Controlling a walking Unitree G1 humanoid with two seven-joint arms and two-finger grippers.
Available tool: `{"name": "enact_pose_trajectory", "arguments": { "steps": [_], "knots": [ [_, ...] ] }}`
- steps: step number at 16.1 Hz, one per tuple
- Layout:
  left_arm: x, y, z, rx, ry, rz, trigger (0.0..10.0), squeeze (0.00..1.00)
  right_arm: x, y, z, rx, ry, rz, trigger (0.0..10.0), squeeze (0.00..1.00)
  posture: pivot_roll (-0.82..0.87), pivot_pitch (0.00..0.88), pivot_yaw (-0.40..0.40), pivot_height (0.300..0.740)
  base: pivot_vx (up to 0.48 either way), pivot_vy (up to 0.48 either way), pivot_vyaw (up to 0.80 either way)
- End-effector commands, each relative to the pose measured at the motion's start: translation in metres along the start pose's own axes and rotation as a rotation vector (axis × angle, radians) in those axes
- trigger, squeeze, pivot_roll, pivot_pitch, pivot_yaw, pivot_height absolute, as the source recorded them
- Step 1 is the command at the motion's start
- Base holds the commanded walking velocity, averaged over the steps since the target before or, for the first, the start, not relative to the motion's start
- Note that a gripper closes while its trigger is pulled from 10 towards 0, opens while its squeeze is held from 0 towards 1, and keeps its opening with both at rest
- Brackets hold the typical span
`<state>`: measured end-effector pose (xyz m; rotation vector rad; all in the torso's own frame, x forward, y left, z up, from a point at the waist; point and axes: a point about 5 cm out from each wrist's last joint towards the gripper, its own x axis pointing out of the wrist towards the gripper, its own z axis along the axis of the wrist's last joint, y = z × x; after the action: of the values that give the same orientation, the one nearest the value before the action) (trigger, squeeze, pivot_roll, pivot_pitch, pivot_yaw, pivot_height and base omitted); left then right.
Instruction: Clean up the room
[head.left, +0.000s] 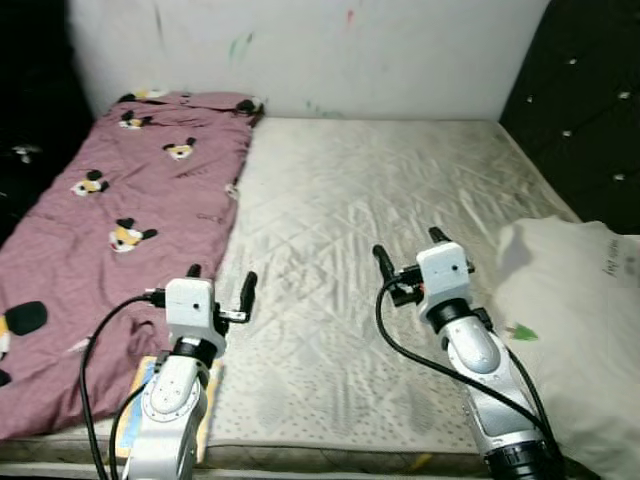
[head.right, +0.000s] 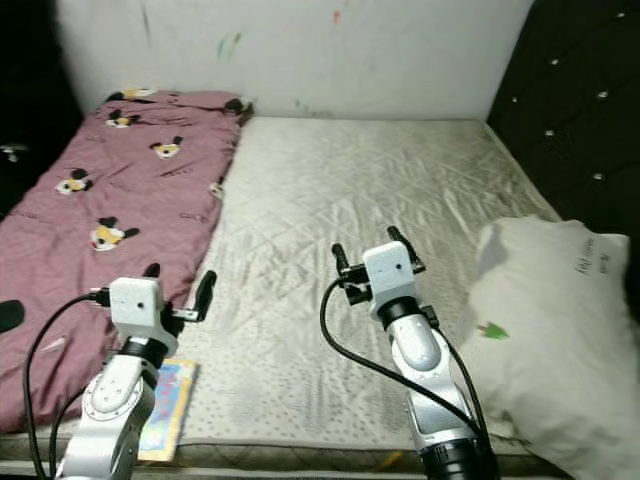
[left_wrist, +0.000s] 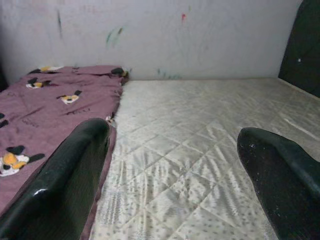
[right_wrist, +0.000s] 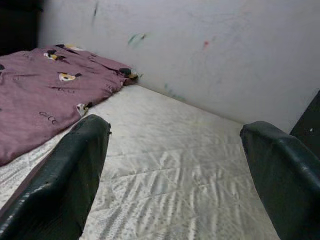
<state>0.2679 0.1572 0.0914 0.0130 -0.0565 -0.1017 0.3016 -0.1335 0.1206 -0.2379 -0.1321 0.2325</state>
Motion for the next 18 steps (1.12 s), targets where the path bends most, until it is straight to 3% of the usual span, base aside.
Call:
{"name": "enact_pose_trajectory", "arguments": {
  "steps": [1, 6, 12, 18],
  "knots": [
    [0.003, -0.003, 0.006, 0.006, -0.017, -0.017, 10.0, 0.0, 0.003, 0.001, 0.004, 0.003, -0.006, 0.004, 10.0, 0.0, -0.03, 0.0, 0.001, 0.74, 0.0, -0.319, 0.0],
    [0.002, -0.009, 0.006, -0.004, -0.012, -0.05, 10.0, 0.0, -0.004, 0.006, 0.0, 0.012, 0.005, 0.002, 10.0, 0.0, -0.03, 0.0, 0.01, 0.74, 0.0, -0.368, 0.0],
    [0.0, -0.014, 0.003, -0.021, 0.0, -0.054, 10.0, 0.0, 0.0, 0.003, 0.004, 0.001, -0.005, 0.003, 10.0, 0.0, -0.05, 0.0, 0.001, 0.74, 0.0, -0.395, 0.0],
    [0.001, -0.016, 0.002, -0.027, 0.001, -0.054, 10.0, 0.0, -0.001, 0.009, 0.005, 0.003, -0.004, 0.02, 10.0, 0.0, -0.05, 0.0, -0.006, 0.74, 0.0, -0.394, 0.0]
  ]
}}
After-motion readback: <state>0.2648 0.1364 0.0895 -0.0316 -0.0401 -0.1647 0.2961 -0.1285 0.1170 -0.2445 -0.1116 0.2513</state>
